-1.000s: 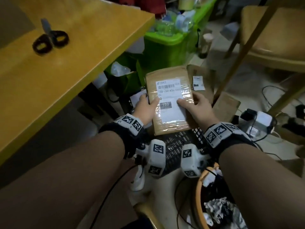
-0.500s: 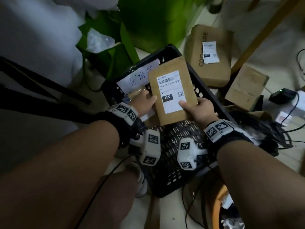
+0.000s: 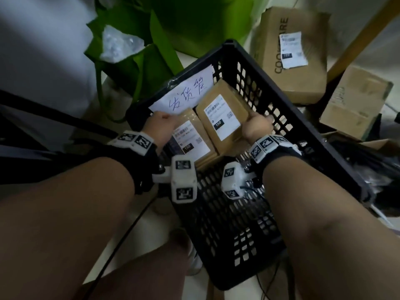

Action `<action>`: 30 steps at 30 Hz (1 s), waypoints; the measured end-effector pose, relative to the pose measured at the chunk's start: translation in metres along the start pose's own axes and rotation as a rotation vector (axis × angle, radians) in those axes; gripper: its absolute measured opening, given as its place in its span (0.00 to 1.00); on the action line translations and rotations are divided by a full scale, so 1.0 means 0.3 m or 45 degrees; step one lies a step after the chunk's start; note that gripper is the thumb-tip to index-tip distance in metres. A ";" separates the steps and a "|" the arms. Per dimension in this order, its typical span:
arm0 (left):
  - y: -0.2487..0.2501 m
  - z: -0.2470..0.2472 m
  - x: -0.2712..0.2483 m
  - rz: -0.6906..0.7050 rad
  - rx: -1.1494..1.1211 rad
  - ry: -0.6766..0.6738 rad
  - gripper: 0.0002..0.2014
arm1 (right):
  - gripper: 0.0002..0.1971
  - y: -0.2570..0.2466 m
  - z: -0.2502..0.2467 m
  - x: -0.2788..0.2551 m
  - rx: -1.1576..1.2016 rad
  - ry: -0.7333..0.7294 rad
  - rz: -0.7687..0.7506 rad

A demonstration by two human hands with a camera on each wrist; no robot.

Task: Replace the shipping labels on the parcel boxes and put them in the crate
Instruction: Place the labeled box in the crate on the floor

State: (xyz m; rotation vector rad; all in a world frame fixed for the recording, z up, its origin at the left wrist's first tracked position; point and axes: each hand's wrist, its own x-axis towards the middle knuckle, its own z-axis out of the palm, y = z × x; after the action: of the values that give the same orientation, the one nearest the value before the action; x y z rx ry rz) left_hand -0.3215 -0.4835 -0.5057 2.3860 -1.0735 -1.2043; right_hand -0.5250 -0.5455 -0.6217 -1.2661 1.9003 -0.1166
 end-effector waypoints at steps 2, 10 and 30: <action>-0.002 -0.004 0.021 -0.021 -0.042 0.022 0.10 | 0.22 0.001 0.014 0.012 0.034 -0.046 0.010; -0.037 0.041 0.028 -0.101 -0.119 0.043 0.17 | 0.21 0.034 -0.001 0.038 -0.015 -0.055 0.009; 0.031 0.021 -0.068 -0.022 -0.114 0.098 0.10 | 0.17 -0.047 -0.092 -0.099 0.032 -0.441 0.020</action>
State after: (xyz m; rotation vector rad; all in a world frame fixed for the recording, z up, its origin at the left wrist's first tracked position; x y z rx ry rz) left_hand -0.3389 -0.4747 -0.4929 2.3577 -0.9567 -1.1317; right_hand -0.5289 -0.5382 -0.5796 -1.1695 1.6052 0.0829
